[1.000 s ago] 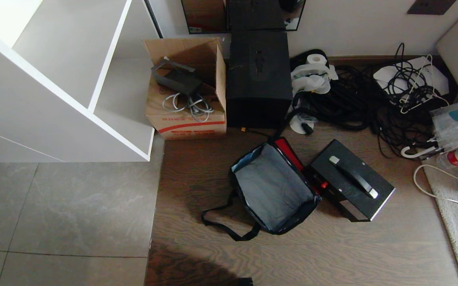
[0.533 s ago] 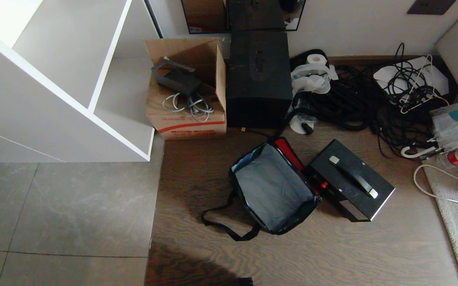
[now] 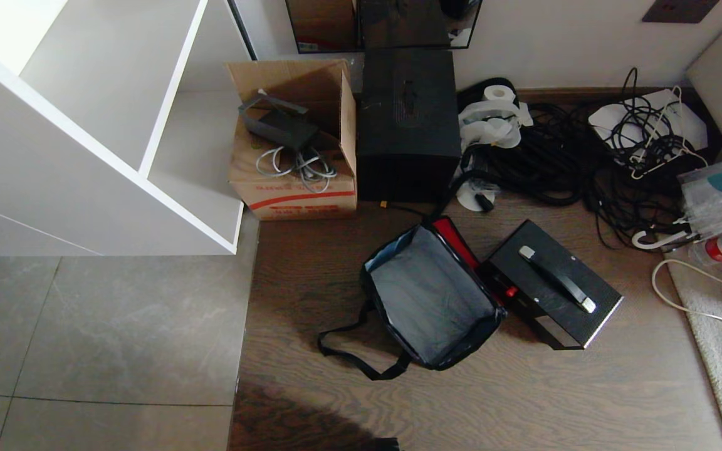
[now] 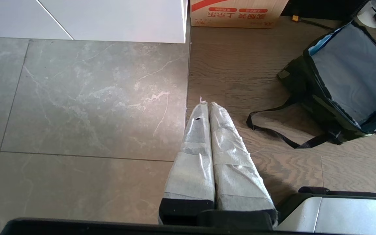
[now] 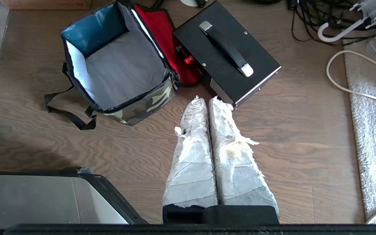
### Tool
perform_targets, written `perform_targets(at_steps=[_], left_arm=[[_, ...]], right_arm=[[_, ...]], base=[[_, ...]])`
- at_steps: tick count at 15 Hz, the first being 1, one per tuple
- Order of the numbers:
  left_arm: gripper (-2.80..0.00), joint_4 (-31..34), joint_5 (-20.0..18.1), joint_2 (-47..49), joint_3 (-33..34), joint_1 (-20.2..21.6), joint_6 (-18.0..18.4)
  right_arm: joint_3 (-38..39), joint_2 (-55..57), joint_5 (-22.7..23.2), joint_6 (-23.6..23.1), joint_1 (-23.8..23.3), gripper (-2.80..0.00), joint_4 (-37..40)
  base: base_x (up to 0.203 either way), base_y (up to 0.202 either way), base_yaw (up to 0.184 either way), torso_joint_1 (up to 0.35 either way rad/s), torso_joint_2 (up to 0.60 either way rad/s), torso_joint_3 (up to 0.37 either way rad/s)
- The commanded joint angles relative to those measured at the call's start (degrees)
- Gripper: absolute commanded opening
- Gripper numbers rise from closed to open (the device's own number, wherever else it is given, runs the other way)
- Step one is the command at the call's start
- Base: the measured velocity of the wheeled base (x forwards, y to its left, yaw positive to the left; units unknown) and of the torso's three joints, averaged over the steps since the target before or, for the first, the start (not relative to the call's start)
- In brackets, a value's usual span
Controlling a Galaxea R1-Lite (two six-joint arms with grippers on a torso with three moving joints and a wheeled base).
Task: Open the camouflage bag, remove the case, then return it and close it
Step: Grip the handle again
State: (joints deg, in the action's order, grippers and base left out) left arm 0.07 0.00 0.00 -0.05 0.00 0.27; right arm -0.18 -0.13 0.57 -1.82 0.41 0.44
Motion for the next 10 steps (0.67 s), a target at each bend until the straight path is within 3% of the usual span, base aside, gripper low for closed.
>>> perform_targets(at_steps=[1, 10], left_arm=[[-2.8, 0.0, 0.0, 0.0, 0.0, 0.0, 0.0], [-2.8, 0.0, 0.0, 0.0, 0.0, 0.0, 0.0]], right_arm=[[0.0, 0.1, 0.0, 0.0, 0.0, -2.8, 0.0], [0.0, 0.1, 0.0, 0.0, 0.0, -2.8, 0.0]], base=[[0.0, 0.0, 0.0, 0.0, 0.0, 0.0], [0.0, 0.0, 0.0, 0.0, 0.0, 0.016]])
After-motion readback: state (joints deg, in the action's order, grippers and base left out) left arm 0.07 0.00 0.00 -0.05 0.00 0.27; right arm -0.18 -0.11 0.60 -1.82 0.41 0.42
